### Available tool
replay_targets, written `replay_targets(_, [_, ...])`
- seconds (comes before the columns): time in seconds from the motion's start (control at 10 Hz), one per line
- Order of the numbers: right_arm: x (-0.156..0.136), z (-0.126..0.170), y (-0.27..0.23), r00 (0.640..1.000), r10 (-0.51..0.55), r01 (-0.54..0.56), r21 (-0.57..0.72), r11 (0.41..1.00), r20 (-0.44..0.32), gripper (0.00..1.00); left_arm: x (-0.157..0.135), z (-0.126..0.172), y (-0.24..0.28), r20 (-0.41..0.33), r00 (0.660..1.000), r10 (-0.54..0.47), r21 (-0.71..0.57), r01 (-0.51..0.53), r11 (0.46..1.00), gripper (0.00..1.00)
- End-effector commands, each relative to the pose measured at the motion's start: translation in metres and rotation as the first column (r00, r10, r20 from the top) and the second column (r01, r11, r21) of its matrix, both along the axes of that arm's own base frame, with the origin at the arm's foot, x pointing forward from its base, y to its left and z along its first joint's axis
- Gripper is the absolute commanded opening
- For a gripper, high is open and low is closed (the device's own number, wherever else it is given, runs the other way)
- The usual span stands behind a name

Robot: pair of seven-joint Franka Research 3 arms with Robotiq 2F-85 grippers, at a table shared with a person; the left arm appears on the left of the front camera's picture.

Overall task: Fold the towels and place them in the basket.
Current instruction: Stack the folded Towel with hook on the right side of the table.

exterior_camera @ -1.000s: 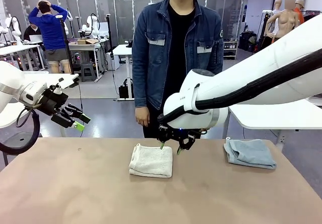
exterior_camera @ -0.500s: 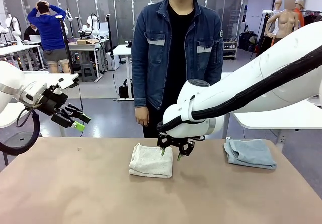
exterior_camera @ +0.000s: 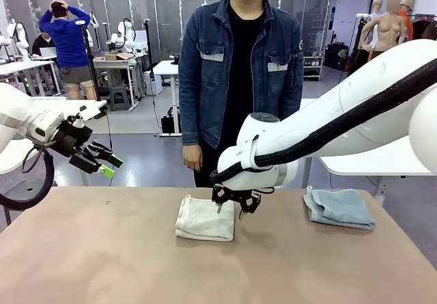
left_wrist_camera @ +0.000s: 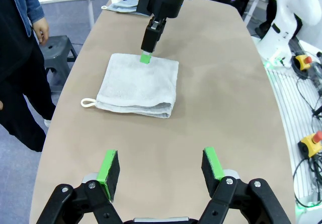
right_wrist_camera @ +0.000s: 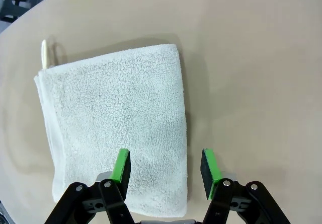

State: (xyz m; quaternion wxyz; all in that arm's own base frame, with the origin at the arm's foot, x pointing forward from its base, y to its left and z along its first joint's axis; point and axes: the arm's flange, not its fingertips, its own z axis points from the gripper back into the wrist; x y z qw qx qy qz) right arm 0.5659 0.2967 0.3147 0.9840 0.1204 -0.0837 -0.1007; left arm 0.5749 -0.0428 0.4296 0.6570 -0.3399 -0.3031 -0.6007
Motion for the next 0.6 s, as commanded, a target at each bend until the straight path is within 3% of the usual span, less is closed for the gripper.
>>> replay_targets(0.0, [0.0061, -0.0037, 0.0068, 1.000, -0.004, 0.005, -0.024, 1.000, 0.017, 0.71, -0.0005, 0.0014, -0.0004, 0.003, 1.000, -0.001, 0.000, 0.001, 1.000, 0.83])
replay_targets(0.4, [0.0095, -0.0072, 0.0074, 1.000, 0.009, -0.008, -0.032, 0.999, 0.019, 0.71, -0.0005, 0.0014, -0.0004, 0.003, 1.000, -0.001, 0.000, 0.001, 1.000, 0.83])
replay_targets(0.5, [0.0111, -0.0087, 0.0075, 1.000, 0.012, -0.012, -0.029, 1.000, 0.021, 0.62, -0.0005, 0.0014, -0.0004, 0.003, 1.000, -0.001, 0.000, 0.001, 1.000, 0.83])
